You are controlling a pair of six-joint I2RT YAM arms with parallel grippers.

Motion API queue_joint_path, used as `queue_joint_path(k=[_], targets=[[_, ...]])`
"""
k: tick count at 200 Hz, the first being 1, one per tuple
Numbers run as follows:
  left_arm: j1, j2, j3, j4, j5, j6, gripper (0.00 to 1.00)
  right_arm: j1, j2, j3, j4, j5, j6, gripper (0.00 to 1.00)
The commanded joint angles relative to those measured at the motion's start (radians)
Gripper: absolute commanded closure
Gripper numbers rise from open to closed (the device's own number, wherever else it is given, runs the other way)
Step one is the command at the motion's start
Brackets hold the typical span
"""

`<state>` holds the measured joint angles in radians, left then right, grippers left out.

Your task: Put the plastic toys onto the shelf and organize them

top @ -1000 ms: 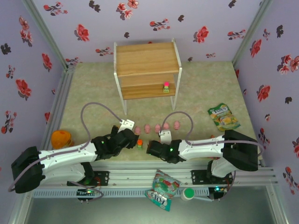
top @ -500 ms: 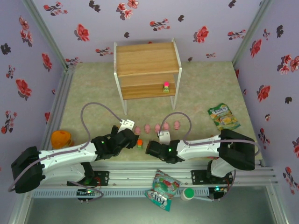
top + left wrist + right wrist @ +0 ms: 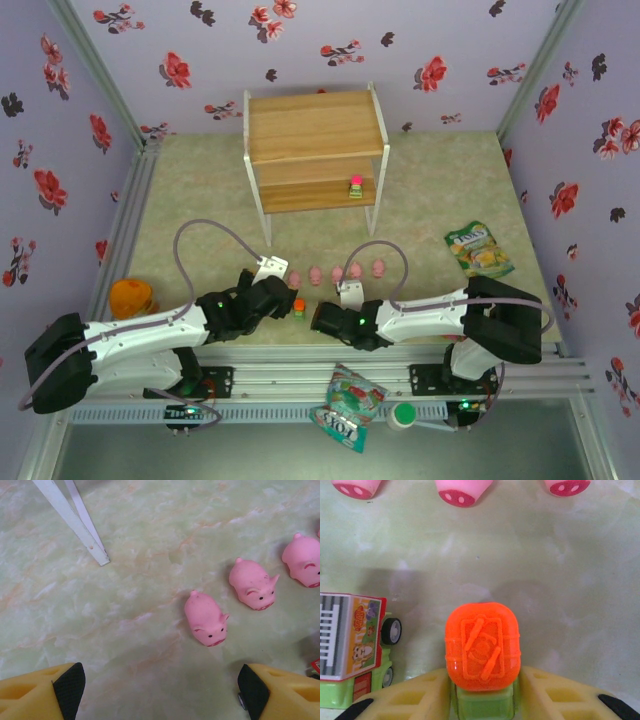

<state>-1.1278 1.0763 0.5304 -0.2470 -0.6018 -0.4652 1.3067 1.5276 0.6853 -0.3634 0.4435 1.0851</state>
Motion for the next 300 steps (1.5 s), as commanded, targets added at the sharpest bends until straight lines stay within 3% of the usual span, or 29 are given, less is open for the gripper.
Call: queue_joint_path(k=[1,94,188,300], targets=[[-0.007,0.004,0.029,0.008,-0.009,0.014,0.15,-0.01,0.013,-0.015,0.0,0.009,0.019,0.61],[-0.007,0.007,0.029,0.01,-0.009,0.014,0.15,-0.012,-0.006,0.002,-0.03,0.041,0.01,0.71],[-0.007,0.008,0.028,0.011,-0.008,0.015,0.15,-0.012,-0.093,0.091,-0.166,0.12,-0.032,0.72],[-0.006,0.01,0.028,0.015,-0.004,0.017,0.15,-0.129,-0.124,0.238,-0.208,0.149,-0.199,0.73]])
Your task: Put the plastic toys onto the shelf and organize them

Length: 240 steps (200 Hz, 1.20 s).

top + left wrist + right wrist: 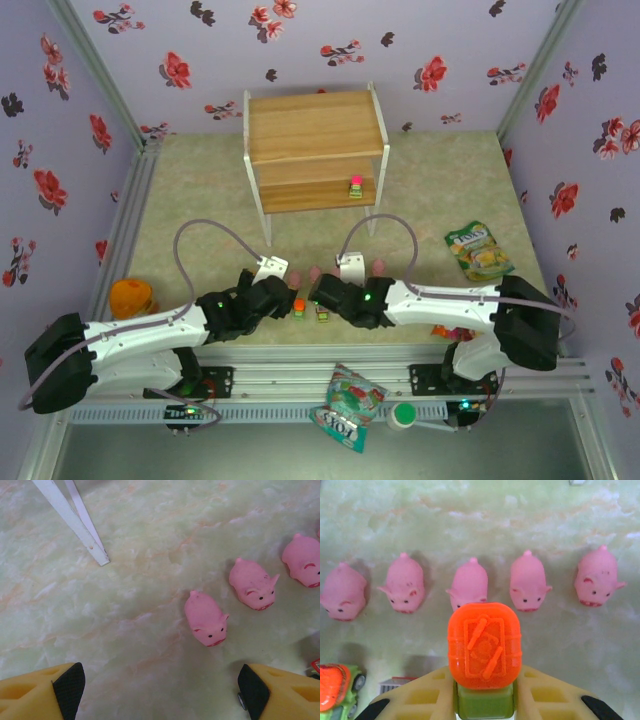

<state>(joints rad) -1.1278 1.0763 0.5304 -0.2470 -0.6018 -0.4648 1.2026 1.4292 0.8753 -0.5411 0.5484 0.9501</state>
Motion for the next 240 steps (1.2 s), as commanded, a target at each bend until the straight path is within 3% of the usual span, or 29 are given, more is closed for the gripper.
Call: queue_joint_path(k=[1,148,240], targets=[[-0.008,0.01,0.029,0.015,-0.003,0.017,0.15,-0.026,-0.026,0.05,-0.03,0.044,-0.066,0.73],[-0.007,0.015,0.031,0.027,0.023,0.029,0.15,-0.196,-0.003,0.247,-0.016,0.072,-0.269,0.73],[-0.007,0.001,0.025,0.029,0.027,0.033,0.15,-0.324,0.071,0.369,0.059,0.022,-0.381,0.73]])
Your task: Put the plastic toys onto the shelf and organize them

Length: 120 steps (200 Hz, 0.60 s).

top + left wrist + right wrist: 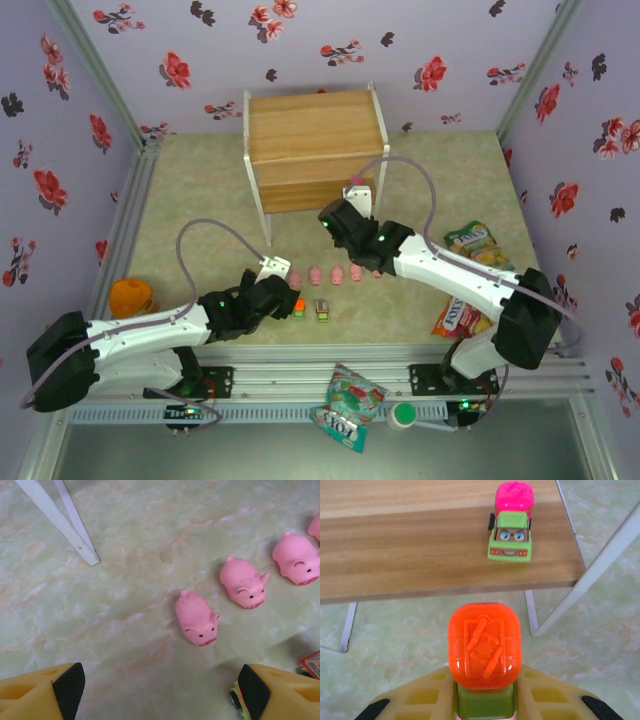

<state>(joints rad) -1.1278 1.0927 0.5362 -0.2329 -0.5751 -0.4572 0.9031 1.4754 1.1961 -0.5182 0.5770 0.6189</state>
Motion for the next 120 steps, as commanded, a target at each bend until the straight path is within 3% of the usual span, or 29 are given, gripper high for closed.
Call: queue_joint_path(k=[1,120], targets=[[-0.007,-0.016,0.018,0.016,0.001,0.026,0.15,-0.025,0.025,0.05,0.038,-0.007,-0.05,0.73],[-0.006,-0.016,0.019,0.017,0.007,0.03,0.14,-0.092,0.139,0.155,0.093,-0.07,-0.092,0.73]])
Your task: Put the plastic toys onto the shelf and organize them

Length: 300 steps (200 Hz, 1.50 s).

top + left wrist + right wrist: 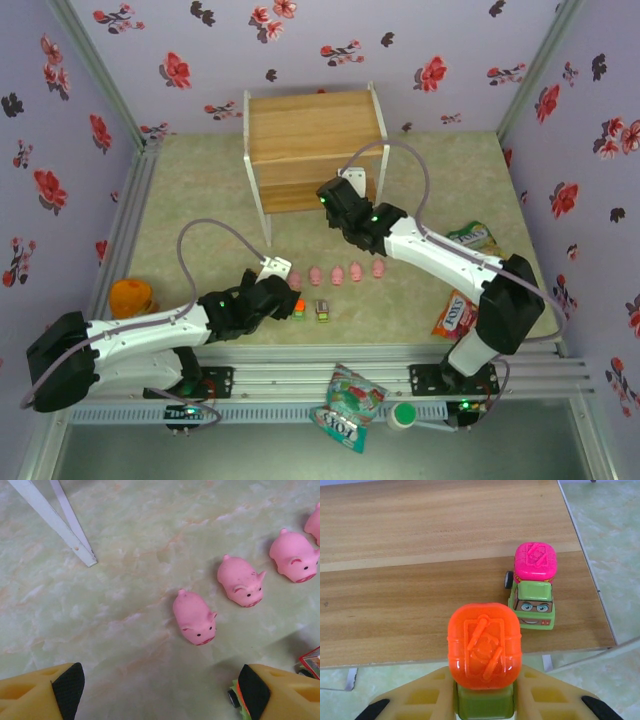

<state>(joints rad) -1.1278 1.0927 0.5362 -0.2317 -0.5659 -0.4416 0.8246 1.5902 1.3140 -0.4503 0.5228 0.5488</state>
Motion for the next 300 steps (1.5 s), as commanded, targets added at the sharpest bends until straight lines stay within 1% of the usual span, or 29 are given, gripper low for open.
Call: queue_joint_path(k=[1,117,253,300], targets=[[-0.006,-0.016,0.019,0.015,-0.002,0.015,0.14,-0.014,0.025,0.038,0.025,-0.017,-0.022,0.73],[-0.007,-0.022,0.017,0.014,-0.003,0.012,0.14,-0.033,0.103,0.107,0.04,-0.036,-0.029,0.72],[-0.007,-0.015,0.018,0.017,0.0,0.011,0.14,-0.054,0.162,0.138,0.056,-0.043,-0.029,0.72],[-0.006,-0.013,0.018,0.017,-0.001,0.011,0.14,-0.058,0.174,0.144,0.057,-0.046,-0.027,0.7]])
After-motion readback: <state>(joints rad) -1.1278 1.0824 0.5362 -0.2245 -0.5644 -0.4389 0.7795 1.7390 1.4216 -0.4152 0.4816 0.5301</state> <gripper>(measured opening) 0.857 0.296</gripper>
